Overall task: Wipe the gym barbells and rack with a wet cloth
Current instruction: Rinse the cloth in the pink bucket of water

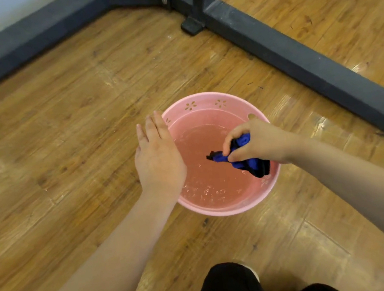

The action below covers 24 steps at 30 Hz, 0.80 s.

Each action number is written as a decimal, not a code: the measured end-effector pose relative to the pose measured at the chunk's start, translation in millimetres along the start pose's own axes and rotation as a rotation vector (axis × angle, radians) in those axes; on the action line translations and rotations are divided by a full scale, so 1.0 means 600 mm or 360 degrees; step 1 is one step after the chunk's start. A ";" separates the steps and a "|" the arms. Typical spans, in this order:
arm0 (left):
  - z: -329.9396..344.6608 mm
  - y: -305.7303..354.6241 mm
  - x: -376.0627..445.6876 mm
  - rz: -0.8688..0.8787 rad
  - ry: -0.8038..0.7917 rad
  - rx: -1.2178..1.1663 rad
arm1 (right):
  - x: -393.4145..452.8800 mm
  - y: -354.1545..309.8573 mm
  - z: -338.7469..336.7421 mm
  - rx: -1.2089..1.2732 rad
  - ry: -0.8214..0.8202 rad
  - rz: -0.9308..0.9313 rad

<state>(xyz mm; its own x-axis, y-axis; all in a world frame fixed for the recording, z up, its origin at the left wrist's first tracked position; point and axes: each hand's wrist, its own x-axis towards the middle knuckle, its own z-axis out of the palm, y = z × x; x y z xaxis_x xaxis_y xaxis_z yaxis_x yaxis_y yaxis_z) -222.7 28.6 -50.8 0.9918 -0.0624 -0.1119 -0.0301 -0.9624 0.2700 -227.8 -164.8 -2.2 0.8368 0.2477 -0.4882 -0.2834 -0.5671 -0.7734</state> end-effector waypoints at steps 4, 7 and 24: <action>0.000 0.001 0.000 -0.0005 0.0007 0.0006 | 0.014 0.010 0.009 0.0265 -0.0101 0.0080; 0.001 0.001 0.000 0.0001 0.0033 0.0004 | 0.029 0.018 0.018 0.0392 -0.0007 0.0122; 0.001 0.001 0.001 0.0015 0.0042 0.0001 | 0.043 0.020 0.058 0.0667 0.0144 0.0352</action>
<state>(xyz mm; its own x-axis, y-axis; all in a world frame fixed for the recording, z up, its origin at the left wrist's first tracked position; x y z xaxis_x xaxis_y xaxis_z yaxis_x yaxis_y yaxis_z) -222.5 27.7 -51.1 0.9944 -0.0645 -0.0838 -0.0397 -0.9620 0.2703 -226.0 -138.0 -38.1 0.7672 0.0771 -0.6367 -0.6081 -0.2283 -0.7603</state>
